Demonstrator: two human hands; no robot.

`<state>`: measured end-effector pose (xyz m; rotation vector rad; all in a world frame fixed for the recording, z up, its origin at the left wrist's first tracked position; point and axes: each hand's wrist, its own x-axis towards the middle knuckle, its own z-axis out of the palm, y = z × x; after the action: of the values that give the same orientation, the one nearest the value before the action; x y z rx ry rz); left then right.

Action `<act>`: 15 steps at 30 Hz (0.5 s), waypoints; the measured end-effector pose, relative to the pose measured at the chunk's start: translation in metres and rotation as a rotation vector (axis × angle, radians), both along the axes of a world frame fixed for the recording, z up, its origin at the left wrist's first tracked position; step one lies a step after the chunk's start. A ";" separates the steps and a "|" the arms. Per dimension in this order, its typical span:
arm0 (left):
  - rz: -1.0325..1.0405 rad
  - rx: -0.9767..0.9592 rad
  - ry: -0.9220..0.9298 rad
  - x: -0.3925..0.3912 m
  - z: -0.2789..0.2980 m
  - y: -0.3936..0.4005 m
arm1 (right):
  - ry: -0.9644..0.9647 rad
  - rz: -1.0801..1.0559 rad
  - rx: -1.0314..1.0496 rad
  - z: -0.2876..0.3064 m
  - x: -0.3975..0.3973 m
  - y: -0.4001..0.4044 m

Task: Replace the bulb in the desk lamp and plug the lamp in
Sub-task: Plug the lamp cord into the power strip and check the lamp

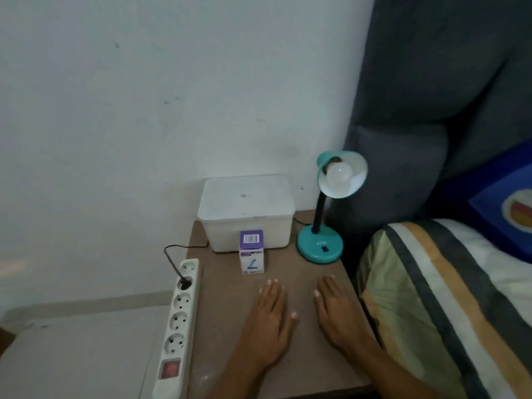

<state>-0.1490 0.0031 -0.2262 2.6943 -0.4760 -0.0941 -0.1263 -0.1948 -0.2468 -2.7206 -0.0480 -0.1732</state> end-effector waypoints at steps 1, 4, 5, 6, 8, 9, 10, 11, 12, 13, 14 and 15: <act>-0.022 -0.002 0.005 0.011 -0.001 -0.013 | -0.044 -0.003 -0.001 -0.007 0.007 -0.011; -0.052 -0.010 0.027 0.053 -0.013 -0.040 | -0.083 -0.017 0.020 -0.021 0.032 -0.029; -0.070 -0.003 0.015 0.072 -0.019 -0.050 | -0.109 -0.024 -0.006 -0.024 0.043 -0.036; -0.080 -0.002 0.005 0.085 -0.026 -0.053 | -0.113 -0.005 -0.016 -0.023 0.051 -0.039; -0.087 0.004 0.002 0.106 -0.032 -0.053 | -0.106 0.043 -0.012 -0.019 0.065 -0.039; -0.091 0.012 0.000 0.118 -0.037 -0.054 | -0.112 0.051 -0.014 -0.020 0.073 -0.042; -0.099 0.014 -0.006 0.127 -0.041 -0.054 | -0.149 0.050 -0.023 -0.022 0.081 -0.045; -0.109 0.013 -0.018 0.136 -0.045 -0.053 | -0.159 0.058 -0.031 -0.024 0.088 -0.048; -0.120 0.010 -0.034 0.142 -0.048 -0.053 | -0.166 0.064 -0.037 -0.027 0.095 -0.051; -0.129 0.010 -0.043 0.145 -0.051 -0.052 | -0.171 0.077 -0.046 -0.031 0.098 -0.053; -0.140 0.017 -0.050 0.145 -0.054 -0.052 | -0.180 0.080 -0.043 -0.035 0.099 -0.054; -0.151 0.017 -0.065 0.145 -0.057 -0.052 | -0.175 0.080 -0.024 -0.038 0.100 -0.055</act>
<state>-0.0040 -0.0491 -0.2834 2.6811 -0.7006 -0.0536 -0.0265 -0.2497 -0.2851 -2.7147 -0.2098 -0.3888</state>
